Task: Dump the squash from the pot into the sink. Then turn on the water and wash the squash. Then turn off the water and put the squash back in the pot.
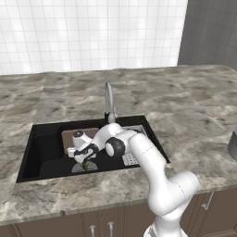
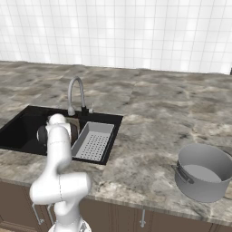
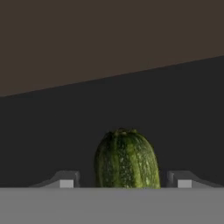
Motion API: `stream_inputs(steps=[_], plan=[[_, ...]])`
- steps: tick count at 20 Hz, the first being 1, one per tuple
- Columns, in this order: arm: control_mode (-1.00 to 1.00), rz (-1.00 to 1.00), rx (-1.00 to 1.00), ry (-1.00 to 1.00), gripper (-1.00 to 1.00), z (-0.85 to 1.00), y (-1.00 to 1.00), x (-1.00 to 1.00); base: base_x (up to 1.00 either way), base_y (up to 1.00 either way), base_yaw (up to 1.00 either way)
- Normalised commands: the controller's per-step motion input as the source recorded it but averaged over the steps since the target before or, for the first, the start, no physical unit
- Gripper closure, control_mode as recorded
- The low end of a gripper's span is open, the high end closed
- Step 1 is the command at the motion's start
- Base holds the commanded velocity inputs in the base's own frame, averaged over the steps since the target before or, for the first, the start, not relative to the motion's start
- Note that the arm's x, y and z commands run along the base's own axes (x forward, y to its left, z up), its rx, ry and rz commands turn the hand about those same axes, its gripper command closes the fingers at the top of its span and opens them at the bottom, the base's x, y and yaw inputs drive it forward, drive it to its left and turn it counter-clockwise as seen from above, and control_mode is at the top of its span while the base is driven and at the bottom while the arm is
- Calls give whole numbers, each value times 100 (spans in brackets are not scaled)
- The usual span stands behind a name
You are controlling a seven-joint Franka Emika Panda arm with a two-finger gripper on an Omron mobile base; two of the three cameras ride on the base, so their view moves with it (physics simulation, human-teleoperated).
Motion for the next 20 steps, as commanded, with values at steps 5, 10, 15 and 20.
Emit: stream_inputs(steps=[5, 10, 15, 20], plan=[[-100, 0, 0, 3, 100, -10, -5, -2, 0, 0, 0], [-100, 0, 0, 0, 100, 16, -44, -39, 0, 0, 0], [-100, 0, 0, 0, 100, 47, -42, -55, 0, 0, 0], [-100, 0, 4, -4, 100, 84, -22, -70, 0, 0, 0]])
